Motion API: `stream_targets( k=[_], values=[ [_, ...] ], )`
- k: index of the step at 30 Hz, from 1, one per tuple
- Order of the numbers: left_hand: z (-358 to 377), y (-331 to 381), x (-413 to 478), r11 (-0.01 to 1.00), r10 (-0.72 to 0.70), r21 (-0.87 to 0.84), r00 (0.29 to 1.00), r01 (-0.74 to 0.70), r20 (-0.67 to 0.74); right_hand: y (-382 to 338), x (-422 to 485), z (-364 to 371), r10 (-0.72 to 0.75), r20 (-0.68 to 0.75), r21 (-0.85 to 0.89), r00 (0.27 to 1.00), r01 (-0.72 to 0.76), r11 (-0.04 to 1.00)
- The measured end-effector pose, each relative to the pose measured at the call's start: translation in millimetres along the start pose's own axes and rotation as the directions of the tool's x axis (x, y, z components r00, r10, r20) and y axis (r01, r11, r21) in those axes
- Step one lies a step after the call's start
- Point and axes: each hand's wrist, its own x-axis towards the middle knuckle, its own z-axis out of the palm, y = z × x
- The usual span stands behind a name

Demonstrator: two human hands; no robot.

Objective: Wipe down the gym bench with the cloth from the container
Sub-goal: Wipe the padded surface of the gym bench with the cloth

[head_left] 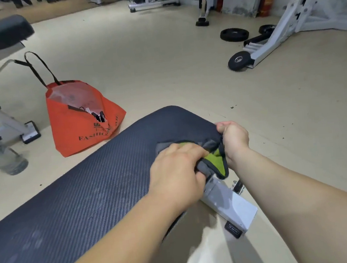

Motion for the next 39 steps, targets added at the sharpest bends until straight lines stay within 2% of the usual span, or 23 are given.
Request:
stream_targets(
  k=[3, 5, 7, 9, 11, 13, 14, 16, 17, 18, 20, 22, 24, 29, 32, 34, 36, 39],
  values=[
    [-3, -4, -22, 0.995, 0.097, -0.033, 0.995, -0.096, 0.031, -1, 1, -1, -0.014, -0.02, -0.05, 1.0, 0.013, 0.999],
    [-5, -16, 4, 1.0, 0.027, 0.006, 0.999, -0.027, 0.03, -1, 2, -1, -0.01, 0.001, -0.035, 1.0, 0.01, 0.999],
    [-6, -23, 23, 0.993, -0.119, 0.029, 0.993, 0.119, 0.006, 1, -2, -1, -0.025, 0.022, -0.048, 0.999, 0.026, 0.999],
    [-4, -17, 23, 0.986, -0.167, 0.009, 0.985, 0.168, -0.034, 3, -2, -1, -0.037, 0.018, -0.054, 0.999, 0.038, 0.998],
    [-2, -3, -3, 0.998, -0.063, 0.0, 0.998, 0.063, -0.017, 2, -1, -1, -0.035, -0.003, -0.032, 0.999, 0.035, 0.999],
    [-4, 3, -35, 0.987, 0.151, -0.054, 0.988, -0.149, 0.037, 1, -1, -1, -0.041, -0.015, -0.046, 0.999, 0.04, 0.998],
    [-11, -2, -40, 0.972, 0.22, -0.106, 0.972, -0.211, 0.087, 1, -1, -1, -0.036, -0.015, -0.042, 0.999, 0.035, 0.998],
    [-22, -31, -30, 0.954, 0.281, -0.154, 0.949, -0.259, 0.143, 0, -1, -1, -0.016, 0.004, 0.002, 1.0, 0.016, 1.0],
    [-24, -48, -20, 0.962, 0.252, -0.14, 0.959, -0.234, 0.129, 0, 0, -2, -0.018, 0.017, 0.007, 1.0, 0.018, 1.0],
    [-24, -65, -10, 0.984, 0.165, -0.085, 0.982, -0.158, 0.086, -1, -1, -2, -0.023, 0.025, -0.008, 0.999, 0.023, 1.0],
    [-23, -86, 8, 0.983, -0.145, 0.104, 0.989, 0.148, -0.038, 0, -1, -2, -0.026, 0.015, -0.039, 1.0, 0.027, 0.999],
    [-16, -88, 21, 0.865, -0.437, 0.241, 0.897, 0.441, -0.073, 3, -1, -1, -0.021, 0.003, -0.019, 1.0, 0.021, 1.0],
    [-10, -78, 35, 0.823, -0.522, 0.255, 0.853, 0.508, -0.015, 5, 0, 1, -0.01, -0.014, 0.02, 1.0, 0.011, 1.0],
    [-6, -67, 56, 0.905, -0.399, 0.184, 0.915, 0.384, 0.052, 1, -3, 1, -0.003, -0.019, 0.0, 1.0, 0.003, 1.0],
    [-2, -27, 40, 0.978, -0.166, 0.147, 0.981, 0.15, 0.102, -3, -5, 2, 0.0, -0.036, -0.018, 0.999, 0.0, 1.0],
    [4, 3, 12, 0.996, 0.016, 0.081, 0.987, -0.029, 0.159, -9, -7, 3, 0.019, -0.064, -0.015, 0.998, -0.02, 1.0],
    [3, 12, -17, 0.984, 0.164, 0.04, 0.971, -0.173, 0.175, -18, -6, 3, -0.024, -0.075, -0.198, 0.997, 0.009, 0.98],
    [-6, -17, -31, 0.973, 0.228, -0.013, 0.954, -0.23, 0.193, -27, -14, 9, -0.17, -0.017, -0.543, 0.985, 0.134, 0.829]
  ],
)
